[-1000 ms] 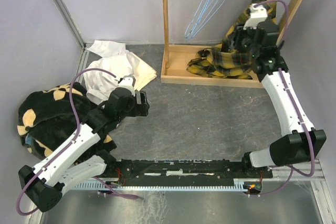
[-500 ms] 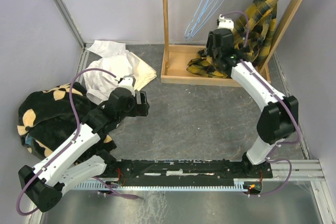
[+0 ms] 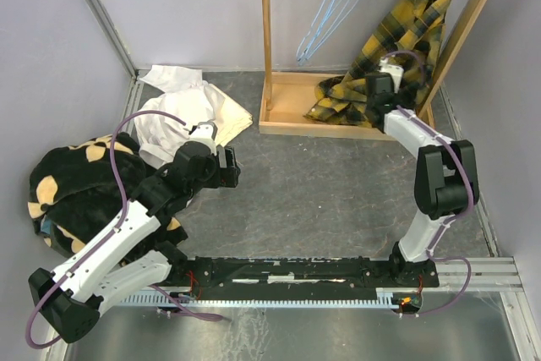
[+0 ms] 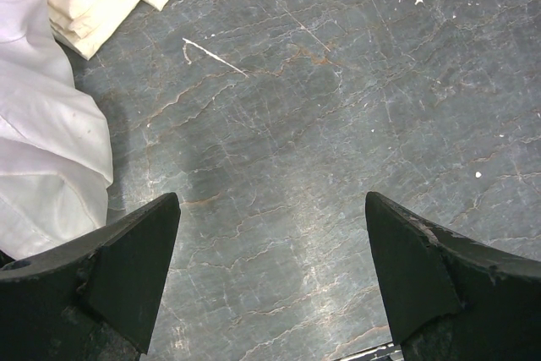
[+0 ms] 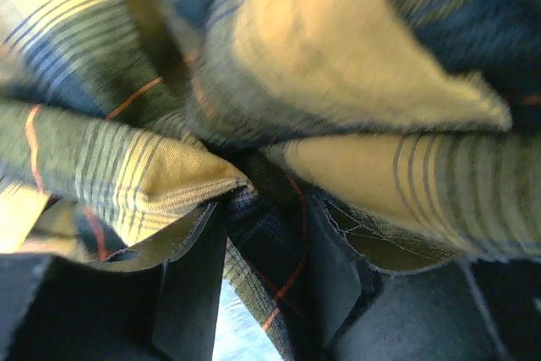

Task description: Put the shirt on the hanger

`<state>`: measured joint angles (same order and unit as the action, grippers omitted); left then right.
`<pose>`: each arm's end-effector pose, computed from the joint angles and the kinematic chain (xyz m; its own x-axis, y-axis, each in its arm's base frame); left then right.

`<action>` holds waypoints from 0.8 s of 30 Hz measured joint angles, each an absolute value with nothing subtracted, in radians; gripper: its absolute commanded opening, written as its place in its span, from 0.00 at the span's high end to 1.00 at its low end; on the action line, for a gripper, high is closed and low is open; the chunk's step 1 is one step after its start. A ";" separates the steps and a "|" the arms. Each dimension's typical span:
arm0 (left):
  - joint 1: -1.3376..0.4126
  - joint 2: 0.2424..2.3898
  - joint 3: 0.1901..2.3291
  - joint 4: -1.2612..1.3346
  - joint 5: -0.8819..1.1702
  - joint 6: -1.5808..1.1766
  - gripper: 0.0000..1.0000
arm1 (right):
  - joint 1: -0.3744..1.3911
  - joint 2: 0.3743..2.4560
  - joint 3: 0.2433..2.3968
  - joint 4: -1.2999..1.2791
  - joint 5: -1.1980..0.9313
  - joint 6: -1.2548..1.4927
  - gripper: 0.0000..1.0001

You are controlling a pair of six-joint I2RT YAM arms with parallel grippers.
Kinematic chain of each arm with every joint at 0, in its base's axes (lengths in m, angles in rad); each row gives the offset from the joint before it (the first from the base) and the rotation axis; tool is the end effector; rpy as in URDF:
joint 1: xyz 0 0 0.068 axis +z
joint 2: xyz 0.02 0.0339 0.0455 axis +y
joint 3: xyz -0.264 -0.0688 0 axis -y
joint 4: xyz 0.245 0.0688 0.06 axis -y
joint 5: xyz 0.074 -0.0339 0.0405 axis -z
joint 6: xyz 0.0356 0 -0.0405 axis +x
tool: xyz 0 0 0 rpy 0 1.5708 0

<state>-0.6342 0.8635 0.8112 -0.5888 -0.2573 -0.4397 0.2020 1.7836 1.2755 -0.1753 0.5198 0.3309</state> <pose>0.1529 -0.1012 0.2964 -0.6099 -0.0624 -0.7900 0.1648 0.9651 -0.2034 0.3957 0.0630 0.2385 -0.5190 0.1815 -0.8353 0.3932 0.9184 -0.0447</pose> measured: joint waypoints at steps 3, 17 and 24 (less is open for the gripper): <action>-0.634 0.863 0.811 -0.588 -0.257 -0.440 0.04 | 0.112 1.784 1.254 -0.176 0.517 0.327 0.52; -0.634 0.863 0.811 -0.588 -0.257 -0.440 0.04 | 0.020 1.664 1.162 -0.113 0.192 0.294 0.41; -0.634 0.865 0.811 -0.588 -0.257 -0.440 0.04 | 0.049 1.464 1.040 0.031 -0.109 0.299 0.33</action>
<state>-0.6342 0.8646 0.8112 -0.5884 -0.2565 -0.4397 0.0490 1.4635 1.0397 0.0307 -0.1089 0.2985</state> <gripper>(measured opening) 0.961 0.625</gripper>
